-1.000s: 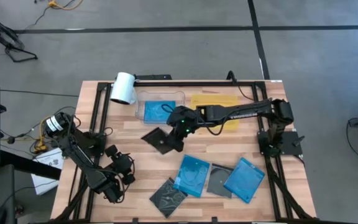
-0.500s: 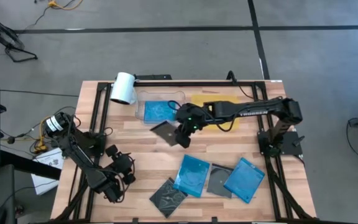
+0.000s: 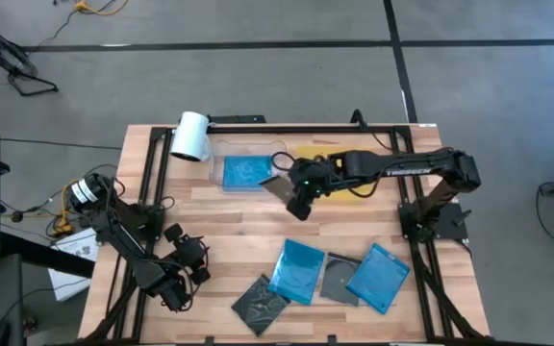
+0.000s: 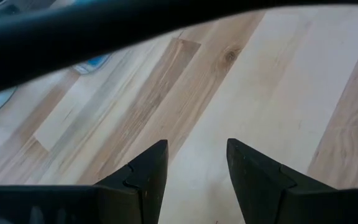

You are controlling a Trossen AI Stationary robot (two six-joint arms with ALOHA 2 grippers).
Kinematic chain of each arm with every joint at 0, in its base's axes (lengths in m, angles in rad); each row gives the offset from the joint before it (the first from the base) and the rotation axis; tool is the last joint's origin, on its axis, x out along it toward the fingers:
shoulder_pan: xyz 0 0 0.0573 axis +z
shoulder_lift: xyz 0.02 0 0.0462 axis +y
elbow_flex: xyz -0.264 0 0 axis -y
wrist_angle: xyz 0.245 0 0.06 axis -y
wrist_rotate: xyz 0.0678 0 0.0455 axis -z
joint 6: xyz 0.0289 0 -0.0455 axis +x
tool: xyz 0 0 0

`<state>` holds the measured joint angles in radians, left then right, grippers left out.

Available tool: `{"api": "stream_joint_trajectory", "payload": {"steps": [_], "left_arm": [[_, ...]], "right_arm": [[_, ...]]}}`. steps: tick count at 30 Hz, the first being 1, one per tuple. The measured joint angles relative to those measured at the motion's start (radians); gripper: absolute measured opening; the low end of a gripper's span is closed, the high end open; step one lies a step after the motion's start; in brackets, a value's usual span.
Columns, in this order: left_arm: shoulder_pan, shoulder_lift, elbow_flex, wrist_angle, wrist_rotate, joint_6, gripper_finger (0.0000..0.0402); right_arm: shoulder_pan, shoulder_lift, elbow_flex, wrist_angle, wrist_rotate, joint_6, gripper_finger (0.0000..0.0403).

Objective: Pick & place jewel cases by type
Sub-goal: Put the left black CD case into the yellow bin

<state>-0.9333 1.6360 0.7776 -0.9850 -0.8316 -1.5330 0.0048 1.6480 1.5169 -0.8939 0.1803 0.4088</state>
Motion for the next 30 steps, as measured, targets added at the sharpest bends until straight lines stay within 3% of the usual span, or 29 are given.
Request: {"api": "stream_joint_trajectory", "payload": {"steps": [10,17,24,30], "left_arm": [[0.002,0.000,0.000,0.000,-0.038,0.000,0.0160],[0.018,0.000,0.000,0.000,-0.045,0.006,0.0160],[0.049,0.000,0.000,0.028,-0.049,0.041,0.0160],[0.054,0.000,0.000,0.062,-0.048,0.077,0.0160]], "right_arm": [[0.002,-0.100,0.000,-0.158,0.150,0.067,0.0036],[0.001,-0.157,0.000,-0.361,0.296,0.148,0.0015],[-0.014,-0.156,0.000,-0.405,0.318,0.135,0.0040],[-0.042,-0.156,-0.083,-0.400,0.320,0.113,0.0015]]}}
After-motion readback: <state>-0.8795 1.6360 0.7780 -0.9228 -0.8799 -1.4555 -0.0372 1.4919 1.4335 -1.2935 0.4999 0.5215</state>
